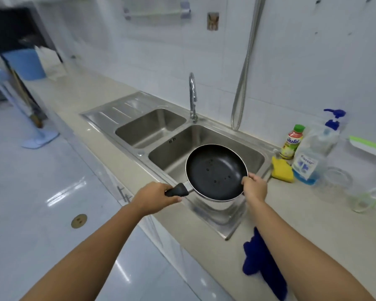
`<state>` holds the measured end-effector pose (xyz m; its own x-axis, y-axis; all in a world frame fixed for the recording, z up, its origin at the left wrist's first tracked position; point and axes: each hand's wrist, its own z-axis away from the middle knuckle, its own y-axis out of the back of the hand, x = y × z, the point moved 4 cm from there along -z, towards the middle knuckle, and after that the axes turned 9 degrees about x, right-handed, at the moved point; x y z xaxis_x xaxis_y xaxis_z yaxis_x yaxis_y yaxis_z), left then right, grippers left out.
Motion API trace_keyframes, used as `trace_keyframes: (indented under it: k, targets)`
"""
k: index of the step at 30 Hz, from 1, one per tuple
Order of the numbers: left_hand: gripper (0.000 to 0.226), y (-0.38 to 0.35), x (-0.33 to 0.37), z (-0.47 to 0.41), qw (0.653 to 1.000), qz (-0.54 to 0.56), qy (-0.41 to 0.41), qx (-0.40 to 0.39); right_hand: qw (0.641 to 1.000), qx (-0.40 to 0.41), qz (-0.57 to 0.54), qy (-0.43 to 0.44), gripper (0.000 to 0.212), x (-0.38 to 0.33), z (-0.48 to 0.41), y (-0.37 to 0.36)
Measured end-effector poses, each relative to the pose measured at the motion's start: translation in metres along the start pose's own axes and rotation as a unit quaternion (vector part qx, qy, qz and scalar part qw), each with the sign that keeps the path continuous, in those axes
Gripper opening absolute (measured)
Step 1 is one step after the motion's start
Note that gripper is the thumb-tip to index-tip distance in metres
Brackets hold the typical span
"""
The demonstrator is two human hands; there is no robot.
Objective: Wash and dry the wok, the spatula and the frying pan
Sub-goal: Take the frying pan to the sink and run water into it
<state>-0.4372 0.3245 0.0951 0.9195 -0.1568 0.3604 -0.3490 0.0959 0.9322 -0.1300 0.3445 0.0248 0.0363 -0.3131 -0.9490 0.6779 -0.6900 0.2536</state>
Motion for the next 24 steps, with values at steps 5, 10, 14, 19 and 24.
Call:
trace_keyframes:
  k: [5, 10, 14, 19, 24]
  targets:
    - [0.035, 0.030, -0.089, -0.027, 0.999, -0.049, -0.008, -0.013, 0.999, -0.005, 0.030, -0.022, 0.009, 0.001, 0.039, -0.097]
    - [0.036, 0.043, -0.157, -0.053, 0.997, -0.075, 0.000, 0.029, 0.998, -0.007, 0.053, -0.021, 0.006, -0.018, 0.060, -0.157]
    - [0.034, 0.051, -0.182, -0.097, 0.995, -0.088, -0.020, 0.030, 0.997, 0.011, 0.063, -0.034, 0.015, -0.028, 0.048, -0.200]
    - [0.038, 0.050, -0.199, -0.167, 0.992, -0.100, -0.071, 0.033, 0.997, 0.028, 0.058, -0.043, 0.013, -0.037, 0.011, -0.243]
    - [0.033, 0.040, -0.205, -0.238, 0.993, -0.075, -0.094, -0.005, 0.992, 0.051, 0.075, -0.089, 0.017, -0.034, -0.030, -0.272]
